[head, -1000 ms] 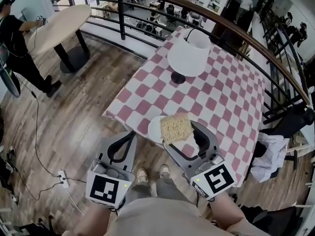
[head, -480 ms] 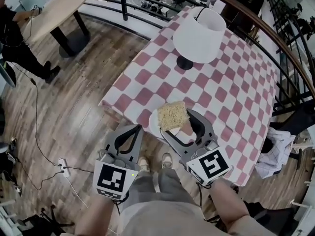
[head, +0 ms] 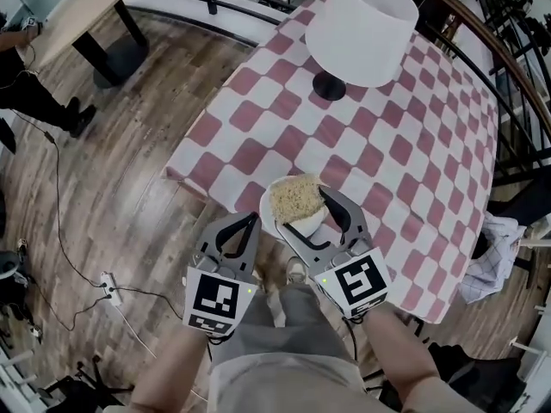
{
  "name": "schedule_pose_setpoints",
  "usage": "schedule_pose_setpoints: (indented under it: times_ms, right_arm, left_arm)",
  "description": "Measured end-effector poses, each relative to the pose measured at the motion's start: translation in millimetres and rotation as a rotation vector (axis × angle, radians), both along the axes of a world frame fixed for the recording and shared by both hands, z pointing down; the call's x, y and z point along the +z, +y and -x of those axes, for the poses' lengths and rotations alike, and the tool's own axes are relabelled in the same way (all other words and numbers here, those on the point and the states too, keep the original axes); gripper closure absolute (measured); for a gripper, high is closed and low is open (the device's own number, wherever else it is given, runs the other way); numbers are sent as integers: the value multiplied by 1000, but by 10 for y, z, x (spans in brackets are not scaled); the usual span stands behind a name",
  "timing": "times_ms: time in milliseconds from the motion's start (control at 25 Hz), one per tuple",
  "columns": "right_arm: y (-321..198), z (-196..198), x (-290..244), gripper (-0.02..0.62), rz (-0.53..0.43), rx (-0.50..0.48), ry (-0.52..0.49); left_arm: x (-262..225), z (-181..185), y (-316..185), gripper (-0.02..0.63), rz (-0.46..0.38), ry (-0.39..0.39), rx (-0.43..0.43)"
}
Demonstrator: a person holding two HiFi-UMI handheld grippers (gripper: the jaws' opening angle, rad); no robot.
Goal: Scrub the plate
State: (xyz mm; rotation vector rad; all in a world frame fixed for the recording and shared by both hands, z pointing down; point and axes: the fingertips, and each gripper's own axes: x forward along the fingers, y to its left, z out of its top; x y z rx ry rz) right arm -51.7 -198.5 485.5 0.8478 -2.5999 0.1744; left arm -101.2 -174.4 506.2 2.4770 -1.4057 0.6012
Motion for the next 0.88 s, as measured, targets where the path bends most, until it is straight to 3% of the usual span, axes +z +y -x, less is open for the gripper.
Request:
schedule_pose_setpoints:
  times_ms: [280, 640, 880]
  right_arm:
    - [-90, 90, 570, 263, 41, 3, 25]
    - [-64, 233, 1252, 263, 120, -88, 83]
    - [-75, 182, 1494, 264, 62, -126, 225]
  left_arm:
    - [691, -160, -46, 592, 88, 2, 46]
    - [1443, -228, 35, 592, 217, -18, 80]
    - [1666, -284, 40, 592, 271, -90, 92]
